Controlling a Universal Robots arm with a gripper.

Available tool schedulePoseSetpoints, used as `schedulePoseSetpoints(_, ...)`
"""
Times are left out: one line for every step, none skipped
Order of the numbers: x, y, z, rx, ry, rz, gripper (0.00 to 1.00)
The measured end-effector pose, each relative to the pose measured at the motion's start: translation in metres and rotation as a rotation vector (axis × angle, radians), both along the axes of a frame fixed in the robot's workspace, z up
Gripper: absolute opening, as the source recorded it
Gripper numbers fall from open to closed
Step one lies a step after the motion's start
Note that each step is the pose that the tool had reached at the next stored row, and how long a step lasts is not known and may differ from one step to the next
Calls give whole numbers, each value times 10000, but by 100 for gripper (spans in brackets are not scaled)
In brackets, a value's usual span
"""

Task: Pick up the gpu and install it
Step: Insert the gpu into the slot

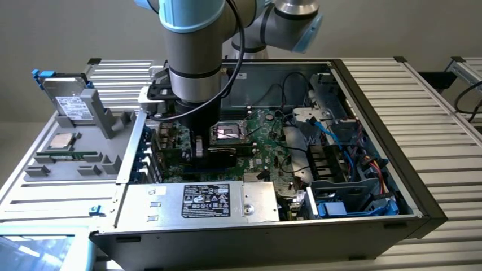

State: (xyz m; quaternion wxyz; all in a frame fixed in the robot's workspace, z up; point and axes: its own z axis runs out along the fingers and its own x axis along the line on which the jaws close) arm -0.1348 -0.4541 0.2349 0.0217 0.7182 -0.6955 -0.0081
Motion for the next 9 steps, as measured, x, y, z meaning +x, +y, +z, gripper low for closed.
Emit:
schedulePoseSetpoints(0, 0, 0, 0, 0, 10, 29)
schedulePoseSetpoints(0, -1, 0, 0, 0, 24, 29)
schedulePoseSetpoints(0, -3, -1, 2, 1, 37, 29)
schedulePoseSetpoints(0, -3, -1, 1, 1, 39, 29)
schedulePoseSetpoints(0, -3, -1, 1, 1, 40, 29)
schedulePoseSetpoints(0, -3, -1, 0, 2, 41, 29)
schedulePoseSetpoints(0, -3, -1, 0, 2, 44, 29)
schedulePoseSetpoints(0, -3, 0, 0, 2, 47, 29)
schedulePoseSetpoints(1, -3, -1, 0, 3, 51, 29)
